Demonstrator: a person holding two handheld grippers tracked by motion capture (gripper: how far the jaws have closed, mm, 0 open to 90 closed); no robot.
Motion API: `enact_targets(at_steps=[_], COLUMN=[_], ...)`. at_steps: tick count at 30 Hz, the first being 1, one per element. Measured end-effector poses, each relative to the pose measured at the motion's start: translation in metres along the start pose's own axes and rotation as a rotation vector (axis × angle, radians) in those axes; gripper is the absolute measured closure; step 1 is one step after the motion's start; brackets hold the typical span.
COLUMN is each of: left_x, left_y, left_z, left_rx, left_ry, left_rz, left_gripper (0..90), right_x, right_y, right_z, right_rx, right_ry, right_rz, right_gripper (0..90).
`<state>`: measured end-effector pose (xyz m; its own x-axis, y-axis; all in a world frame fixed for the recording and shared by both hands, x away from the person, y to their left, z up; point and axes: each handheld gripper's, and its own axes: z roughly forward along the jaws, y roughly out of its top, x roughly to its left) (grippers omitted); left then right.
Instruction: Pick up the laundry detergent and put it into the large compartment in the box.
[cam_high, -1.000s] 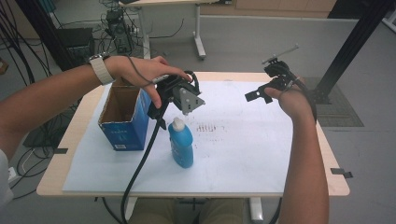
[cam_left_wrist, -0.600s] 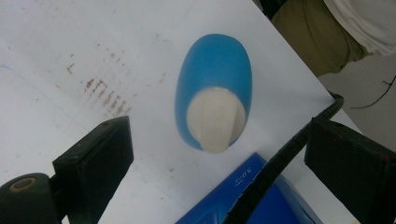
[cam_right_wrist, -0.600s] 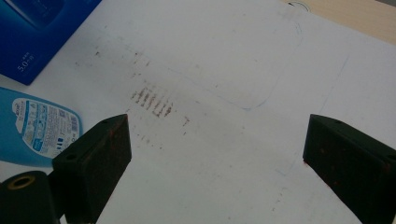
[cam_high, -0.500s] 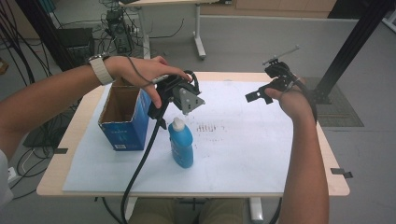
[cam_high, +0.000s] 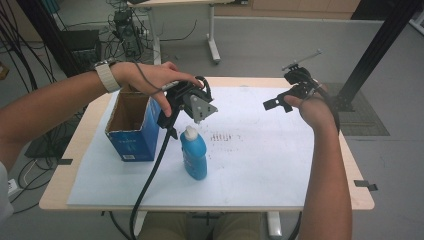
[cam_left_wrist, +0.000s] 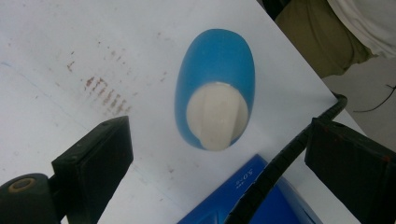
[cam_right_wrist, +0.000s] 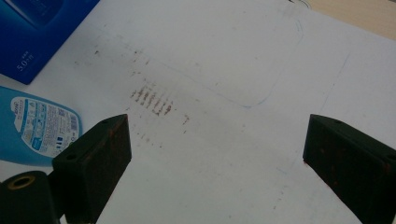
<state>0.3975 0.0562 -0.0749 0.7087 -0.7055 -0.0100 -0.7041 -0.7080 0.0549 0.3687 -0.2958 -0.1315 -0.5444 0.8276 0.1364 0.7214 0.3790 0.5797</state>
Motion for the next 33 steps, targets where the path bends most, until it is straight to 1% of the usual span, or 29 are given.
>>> enact_targets(at_steps=[5, 9, 12, 15, 16, 17, 22, 24, 26, 33], left_x=[0.001, 0.002, 0.002, 0.004, 0.004, 0.004, 0.006, 0.007, 0.007, 0.009], left_y=[0.002, 0.004, 0.004, 0.005, 0.006, 0.007, 0.008, 0.009, 0.008, 0.009], left_z=[0.002, 0.005, 0.011, 0.015, 0.019, 0.020, 0.027, 0.030, 0.033, 0.041], left_rx=[0.002, 0.010, 0.001, 0.006, 0.008, 0.012, 0.014, 0.021, 0.020, 0.023], left_ry=[0.004, 0.000, -0.006, -0.015, -0.023, -0.021, -0.029, -0.029, -0.036, -0.041], left_rz=[0.015, 0.006, 0.006, 0.010, 0.007, 0.016, 0.010, 0.019, 0.007, 0.012], left_gripper=[8.0, 8.0, 8.0, 7.9, 8.0, 8.0, 8.1, 8.1, 8.1, 8.4], right_x=[0.001, 0.000, 0.000, 0.000, 0.000, -0.001, -0.001, -0.001, -0.001, -0.002], right_y=[0.000, 0.000, -0.001, -0.001, -0.002, -0.002, -0.003, -0.003, -0.003, -0.005], right_z=[-0.001, -0.001, 0.000, 0.001, 0.002, 0.003, 0.004, 0.005, 0.005, 0.006], right_rx=[-0.004, -0.006, -0.005, -0.004, -0.005, -0.004, -0.003, -0.004, -0.004, -0.004], right_ry=[-0.001, -0.001, 0.002, 0.003, 0.005, 0.005, 0.009, 0.008, 0.008, 0.009], right_rz=[-0.003, -0.001, -0.002, 0.000, -0.003, -0.002, -0.001, -0.001, 0.000, 0.004], right_gripper=[7.6, 7.6, 7.6, 7.6, 7.6, 7.6, 7.6, 7.6, 7.6, 7.6])
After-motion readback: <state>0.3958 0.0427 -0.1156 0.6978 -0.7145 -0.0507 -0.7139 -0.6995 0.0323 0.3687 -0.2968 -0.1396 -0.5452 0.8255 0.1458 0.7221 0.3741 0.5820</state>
